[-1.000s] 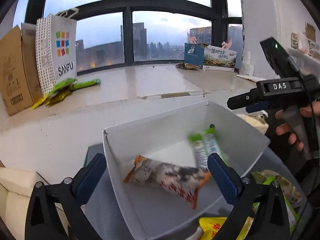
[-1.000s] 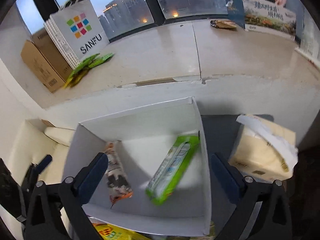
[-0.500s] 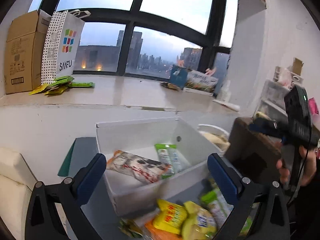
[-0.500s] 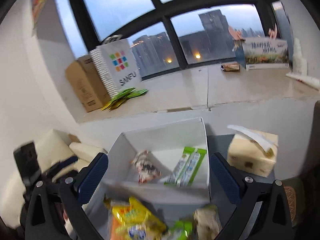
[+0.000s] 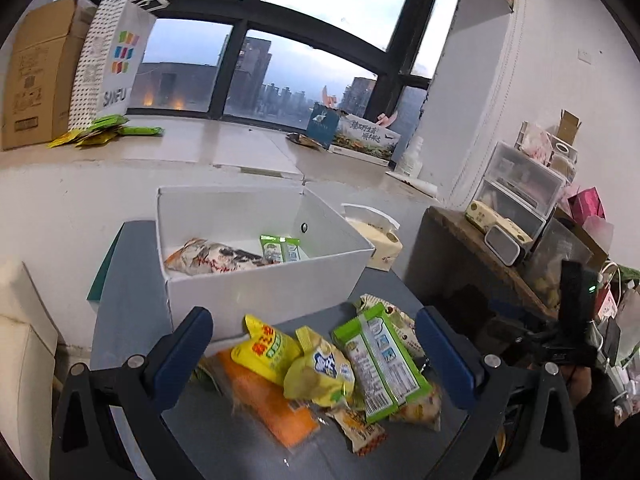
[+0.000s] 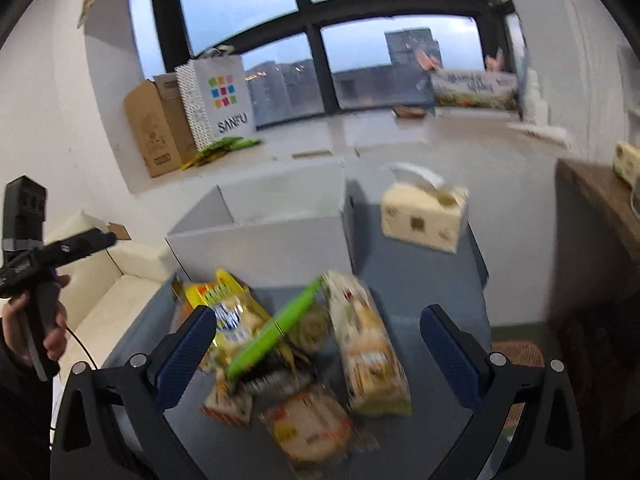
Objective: Organize snacks
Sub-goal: 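Move the right gripper back to the pile and grasp the long printed bread bag, then lift the bread bag with the right gripper while the left gripper grasps a green stick snack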
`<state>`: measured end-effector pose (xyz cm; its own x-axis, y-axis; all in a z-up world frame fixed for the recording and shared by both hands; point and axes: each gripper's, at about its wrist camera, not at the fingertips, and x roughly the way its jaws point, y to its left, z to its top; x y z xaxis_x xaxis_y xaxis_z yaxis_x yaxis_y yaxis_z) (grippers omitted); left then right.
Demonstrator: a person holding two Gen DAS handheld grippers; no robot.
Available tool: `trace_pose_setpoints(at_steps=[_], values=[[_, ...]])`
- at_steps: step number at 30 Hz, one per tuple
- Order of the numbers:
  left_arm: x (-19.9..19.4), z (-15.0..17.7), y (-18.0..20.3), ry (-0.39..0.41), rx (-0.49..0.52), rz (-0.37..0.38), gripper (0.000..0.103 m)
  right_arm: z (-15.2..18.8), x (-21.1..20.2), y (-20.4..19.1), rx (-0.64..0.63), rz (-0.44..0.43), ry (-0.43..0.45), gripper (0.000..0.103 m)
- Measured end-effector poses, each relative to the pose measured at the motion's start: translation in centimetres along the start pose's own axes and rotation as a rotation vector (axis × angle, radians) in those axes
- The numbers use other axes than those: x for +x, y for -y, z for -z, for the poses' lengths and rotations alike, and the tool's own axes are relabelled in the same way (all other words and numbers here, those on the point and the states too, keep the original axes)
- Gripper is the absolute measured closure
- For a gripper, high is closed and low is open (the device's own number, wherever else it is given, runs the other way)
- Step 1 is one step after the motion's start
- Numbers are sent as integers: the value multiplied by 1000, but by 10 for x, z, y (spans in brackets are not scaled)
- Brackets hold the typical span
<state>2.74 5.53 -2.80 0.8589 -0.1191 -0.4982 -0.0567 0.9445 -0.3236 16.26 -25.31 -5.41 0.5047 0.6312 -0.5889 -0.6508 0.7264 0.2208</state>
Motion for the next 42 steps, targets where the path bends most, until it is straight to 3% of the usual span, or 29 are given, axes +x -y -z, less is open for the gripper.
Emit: trace_pose_setpoints(at_steps=[10,13,18,21,22,23,24,27,30,35,37,42], values=[[-14,18,-17,-29,-47,-24,0,19,57,34,6,90,-163,0],[-14,21,-21,-30,-59,-32,0,26,87,36,-54,136,-247,0],[-9,27,-21,-54,-55,-35,0,41,135,33,-165,128,-404,0],[-5,29,-20,-73,-48,-31,0,48,151,35,-201,163,-444,4],[-3,30,-19,-76,-45,-30,0,47,150,36,-182,131,-431,9],[-2,31,-17,-80,-42,-29,0,45,148,37,-189,135,-415,23],[0,31,-16,-85,-38,-29,0,43,145,36,-195,126,-405,59],[5,31,-11,-97,-23,-24,0,38,132,36,-201,150,-389,64],[11,31,-5,-107,-2,-16,0,36,116,43,-127,82,-358,64],[27,29,8,-137,25,28,0,38,89,47,-40,65,-304,65],[38,27,18,-169,40,70,0,38,73,50,-3,45,-276,65],[87,20,57,-281,96,94,0,36,38,51,28,53,-215,64]])
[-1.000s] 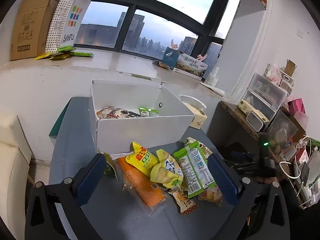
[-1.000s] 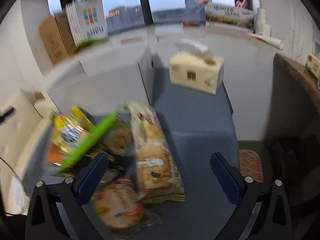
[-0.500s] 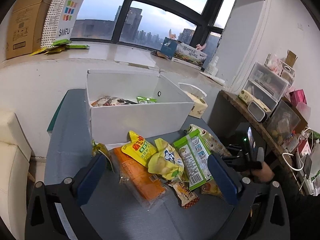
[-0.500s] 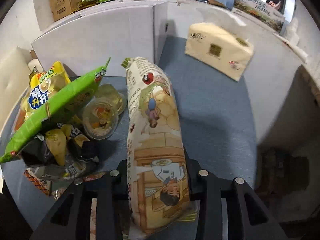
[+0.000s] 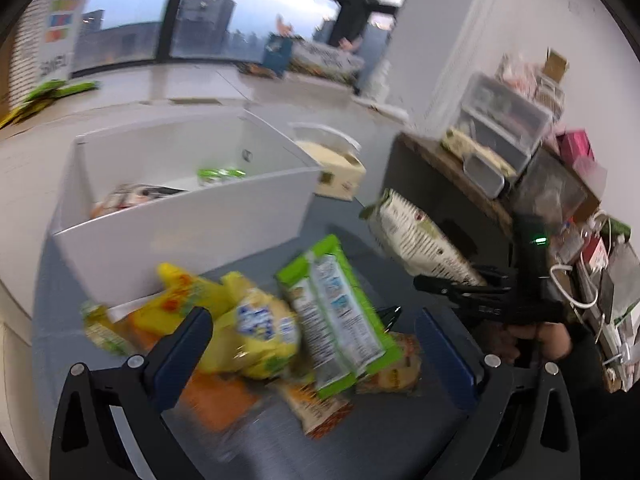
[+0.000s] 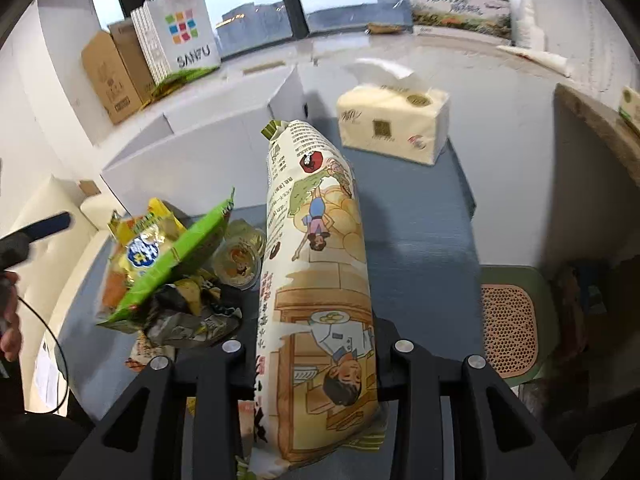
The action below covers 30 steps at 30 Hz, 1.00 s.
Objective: Organize snacks
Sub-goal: 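Lift the bread bag with the right gripper while the left gripper grasps a green stick snack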
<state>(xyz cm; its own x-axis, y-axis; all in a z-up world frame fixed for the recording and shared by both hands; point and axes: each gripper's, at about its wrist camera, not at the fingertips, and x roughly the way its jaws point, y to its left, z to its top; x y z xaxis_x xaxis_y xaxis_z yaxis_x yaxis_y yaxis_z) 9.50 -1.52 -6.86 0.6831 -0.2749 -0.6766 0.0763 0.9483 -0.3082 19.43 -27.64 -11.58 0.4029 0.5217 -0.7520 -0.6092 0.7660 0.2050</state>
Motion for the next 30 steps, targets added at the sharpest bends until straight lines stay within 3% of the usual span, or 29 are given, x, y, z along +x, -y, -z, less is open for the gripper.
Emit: trace_pose_setpoints(at_steps=[5,9,13,14,15,16,18,21,23,30], values=[[60,-21,27,-132,22,-18,0,2,-14,8,29,10,40,64],[99,-24,44,-204,100,-141,0,3,-30,14,53,-16,78,64],[116,-20,44,-238,129,-184,4,2,-34,16,67,-44,101,64],[116,-19,43,-240,136,-184,23,2,-34,16,70,-51,103,64],[116,-18,42,-245,144,-186,59,2,-35,16,76,-62,107,64],[115,-20,41,-241,147,-179,67,1,-34,15,78,-67,108,64],[102,-22,40,-192,162,-191,80,0,-33,13,78,-76,112,64],[67,-27,32,-91,141,-142,89,-1,-33,8,65,-84,113,64],[45,-32,25,-40,112,-98,90,-3,-32,3,60,-96,115,64],[-26,-43,-8,125,55,-113,90,-26,-25,-29,12,-153,130,64]])
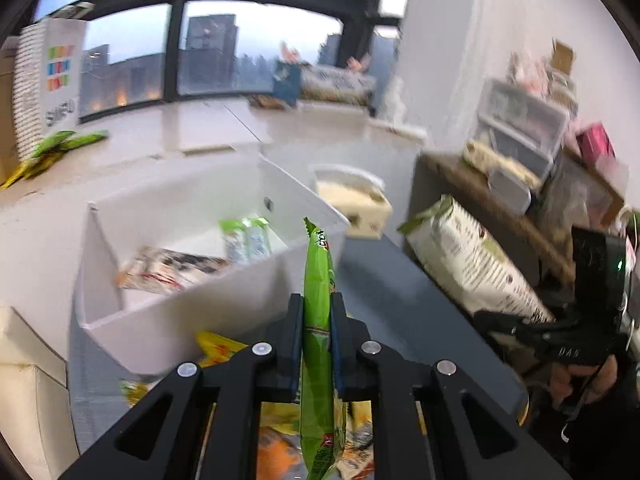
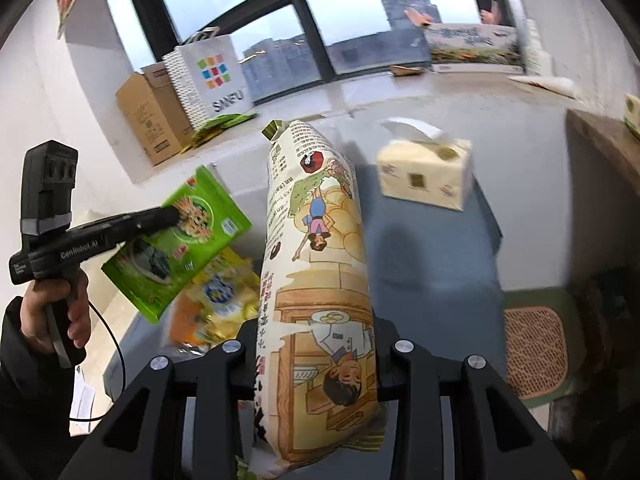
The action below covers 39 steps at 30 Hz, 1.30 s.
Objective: Organize snacks
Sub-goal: 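Lift the bread bag with the right gripper while the left gripper grasps a green stick snack, then drop the bread bag and green stick snack into the white box with both grippers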
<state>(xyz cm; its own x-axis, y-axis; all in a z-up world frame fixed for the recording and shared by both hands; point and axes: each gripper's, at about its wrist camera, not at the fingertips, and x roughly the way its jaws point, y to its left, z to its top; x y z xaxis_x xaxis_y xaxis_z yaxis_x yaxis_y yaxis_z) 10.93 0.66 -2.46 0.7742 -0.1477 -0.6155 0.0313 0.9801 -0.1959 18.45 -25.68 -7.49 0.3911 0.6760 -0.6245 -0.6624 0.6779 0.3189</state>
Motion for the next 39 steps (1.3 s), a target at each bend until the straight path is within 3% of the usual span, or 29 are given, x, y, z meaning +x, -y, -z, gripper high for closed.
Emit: trace_pose_setpoints(at_steps=[5,11,17,22,23,25,26,27,30,33,39], values=[[-30,-26,-50,129,-97,-42,90,-37,18,-30,-57,-51,23,65],[-37,-62,-116,265,-250,-125,90,-111,69,-62,-67,-88,21,65],[1,-88,-151,228,-289,-231,90,-165,137,-84,-46,-24,-28,64],[33,-99,-161,179,-277,-278,88,-186,186,-80,-20,28,-92,64],[39,-101,-162,160,-277,-283,85,-188,195,-76,-17,48,-104,63],[51,-103,-165,114,-267,-320,49,-191,206,-69,-14,61,-124,48],[56,-103,-168,97,-268,-323,6,-193,212,-66,-12,63,-139,15],[56,-101,-169,95,-277,-314,0,-193,213,-63,-5,70,-137,0],[62,-92,-174,59,-295,-306,0,-191,201,-57,-25,117,-73,0],[62,-84,-173,43,-303,-317,0,-185,189,-58,-68,139,-64,0],[52,-75,-163,37,-288,-305,0,-177,155,-59,-59,122,7,0]])
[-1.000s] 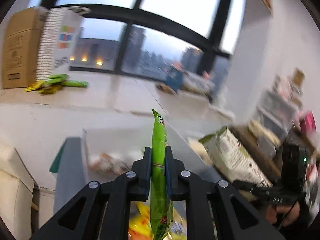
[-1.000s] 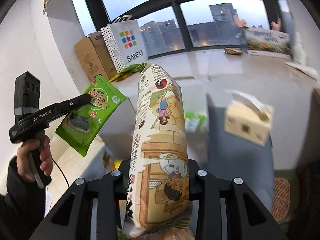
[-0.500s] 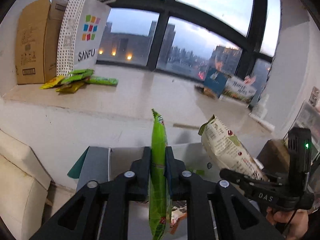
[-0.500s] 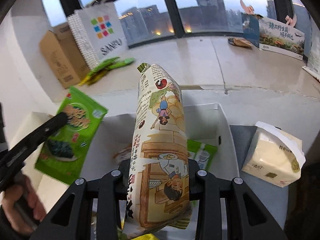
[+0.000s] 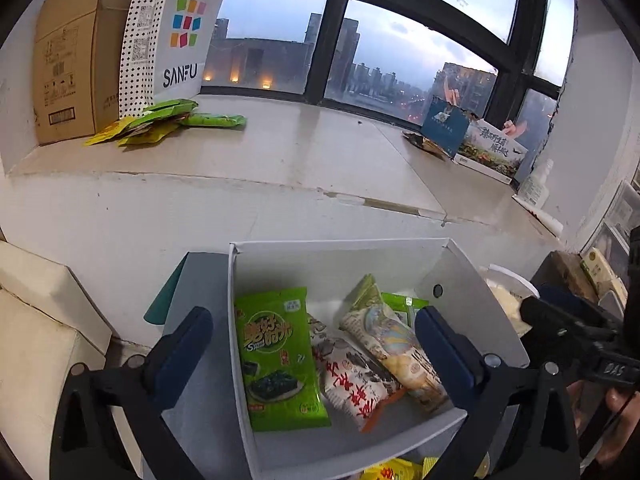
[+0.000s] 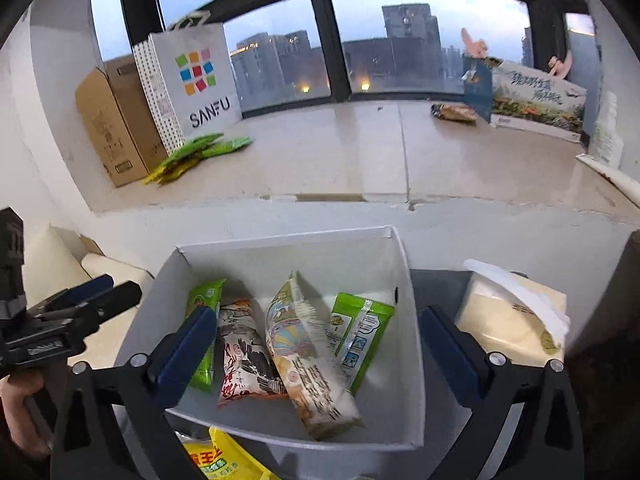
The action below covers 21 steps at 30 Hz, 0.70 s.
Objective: Organize snacks
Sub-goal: 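Drop the bread bag and green stick snack into the white box with both grippers, then grasp a dark foil snack bag from the pile with the right gripper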
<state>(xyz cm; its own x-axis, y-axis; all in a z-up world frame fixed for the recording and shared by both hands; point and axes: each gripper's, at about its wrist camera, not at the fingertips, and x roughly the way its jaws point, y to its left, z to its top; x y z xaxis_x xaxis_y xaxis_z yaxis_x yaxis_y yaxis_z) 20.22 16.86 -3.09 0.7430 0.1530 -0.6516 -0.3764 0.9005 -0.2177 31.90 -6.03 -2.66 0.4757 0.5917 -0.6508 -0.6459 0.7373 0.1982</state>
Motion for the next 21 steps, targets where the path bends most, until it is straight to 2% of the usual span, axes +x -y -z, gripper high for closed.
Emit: trace_pose_setpoints(at_steps=[6,8,11,14,21], values=[[-34,17,2,20,34,52,0,13,-36,-2,-39,-12,34,0],[-47,23,6,26,55,94,0,21,-49,-1,-38,-30,45,0],[-66,34,11,24,97,132,0,42,-74,5,-23,-128,73,0],[-84,50,12,26,111,153,0,68,-95,10,11,-164,96,0],[-115,85,11,8,117,182,0,128,-131,21,72,-152,107,0]])
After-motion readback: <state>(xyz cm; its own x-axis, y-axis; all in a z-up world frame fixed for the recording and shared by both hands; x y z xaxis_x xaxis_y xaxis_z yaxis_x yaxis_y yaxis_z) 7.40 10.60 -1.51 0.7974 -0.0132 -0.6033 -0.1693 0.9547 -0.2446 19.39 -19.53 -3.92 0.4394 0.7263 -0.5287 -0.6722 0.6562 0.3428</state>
